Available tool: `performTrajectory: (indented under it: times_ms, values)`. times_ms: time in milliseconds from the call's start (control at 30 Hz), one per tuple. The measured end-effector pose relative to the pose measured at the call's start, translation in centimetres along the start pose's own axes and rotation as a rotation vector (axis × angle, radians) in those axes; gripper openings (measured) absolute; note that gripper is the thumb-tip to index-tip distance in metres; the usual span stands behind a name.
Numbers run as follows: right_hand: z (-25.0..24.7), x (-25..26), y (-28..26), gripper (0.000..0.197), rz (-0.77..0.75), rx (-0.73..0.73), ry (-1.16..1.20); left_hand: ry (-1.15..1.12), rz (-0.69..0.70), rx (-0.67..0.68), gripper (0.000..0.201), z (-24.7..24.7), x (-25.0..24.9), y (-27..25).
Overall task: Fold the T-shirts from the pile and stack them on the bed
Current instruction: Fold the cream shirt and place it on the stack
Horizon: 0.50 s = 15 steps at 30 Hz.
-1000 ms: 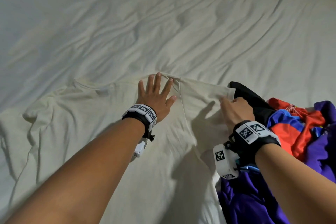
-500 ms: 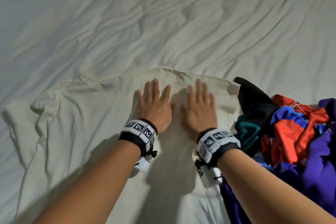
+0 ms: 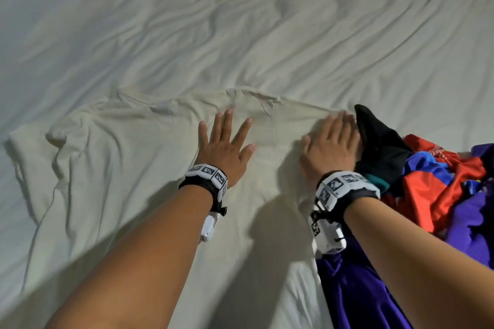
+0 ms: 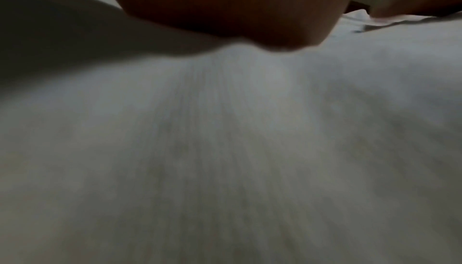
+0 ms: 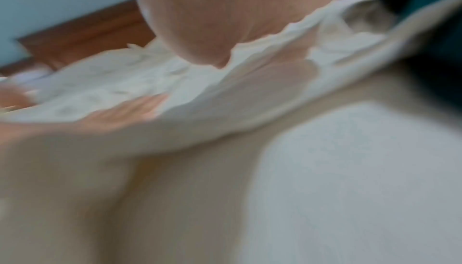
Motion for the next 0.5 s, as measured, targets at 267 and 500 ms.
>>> performTrajectory:
  times_ms: [267,500]
  values:
    - [3.2,-0.3,-2.4,0.069,-0.102,0.199,-0.007,0.056,0.004,0.044,0.065,-1.7,0.2,-1.2]
    - [3.3,9.6,-13.4,0.066,-0.438,-0.026,0.104,-0.095,-0.106,0.068,0.077,1.3,1.5,-16.8]
Point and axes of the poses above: each hand's wrist, its own y-axis towards the middle knuckle, its own z-axis out of the palm, x = y × z, the point moved 5 cm from there along y, towards the middle knuckle, and after that the axes turned 5 degrees about -z, right-handed, at the moved point
